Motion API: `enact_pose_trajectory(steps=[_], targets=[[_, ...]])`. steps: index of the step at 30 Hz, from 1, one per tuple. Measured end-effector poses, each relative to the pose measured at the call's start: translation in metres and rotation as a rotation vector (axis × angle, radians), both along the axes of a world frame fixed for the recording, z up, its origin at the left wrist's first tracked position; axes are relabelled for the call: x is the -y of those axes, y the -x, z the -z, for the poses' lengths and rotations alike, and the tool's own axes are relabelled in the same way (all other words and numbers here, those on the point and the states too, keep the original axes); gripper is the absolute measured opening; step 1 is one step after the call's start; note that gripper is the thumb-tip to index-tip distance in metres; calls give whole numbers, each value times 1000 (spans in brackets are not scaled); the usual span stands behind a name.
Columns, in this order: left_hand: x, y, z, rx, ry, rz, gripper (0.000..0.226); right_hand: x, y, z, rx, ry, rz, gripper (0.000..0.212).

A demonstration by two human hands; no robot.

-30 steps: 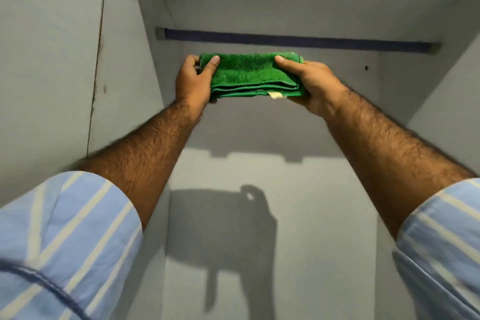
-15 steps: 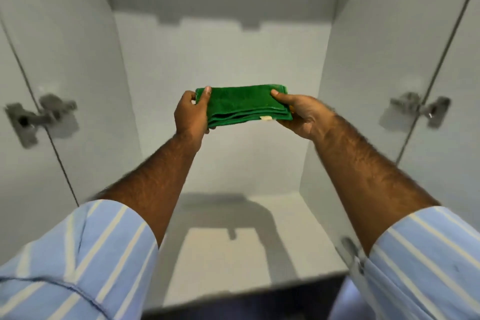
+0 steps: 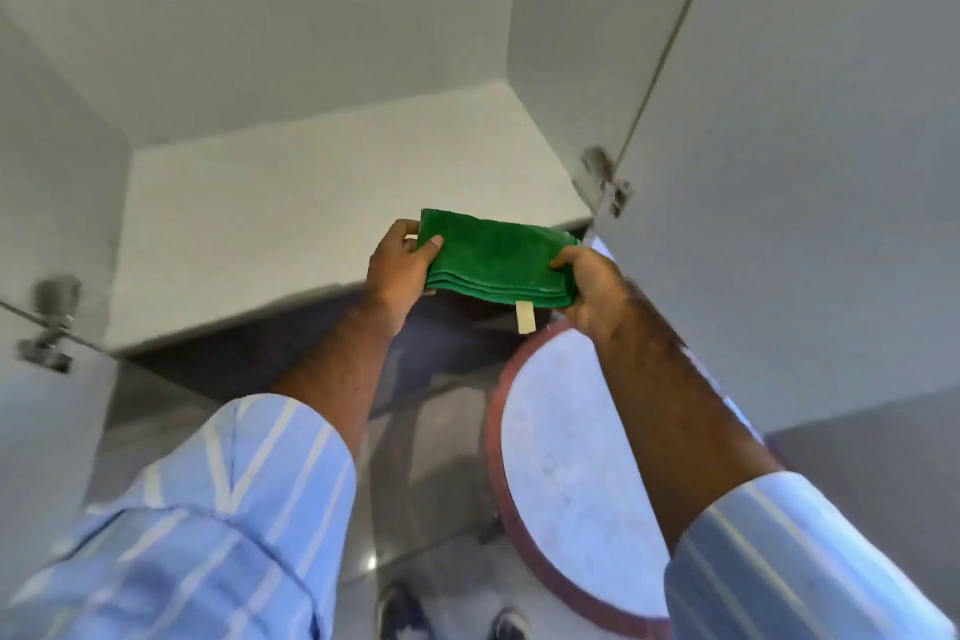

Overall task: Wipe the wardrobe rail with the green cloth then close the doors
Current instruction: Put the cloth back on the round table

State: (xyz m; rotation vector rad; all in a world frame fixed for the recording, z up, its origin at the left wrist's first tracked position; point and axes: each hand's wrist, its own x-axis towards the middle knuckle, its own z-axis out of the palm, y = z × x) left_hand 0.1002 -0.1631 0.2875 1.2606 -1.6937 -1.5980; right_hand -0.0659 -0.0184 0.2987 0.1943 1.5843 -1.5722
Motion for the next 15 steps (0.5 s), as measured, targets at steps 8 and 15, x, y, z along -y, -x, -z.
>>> enact_pose_trajectory(steps=[8,15], targets=[[-115,8,193,299,-33,165,18,-149,2,189,50,-397,28,7],[-197,42,318,532,13,402,21,-237,21,316,-64,-732,4,38]])
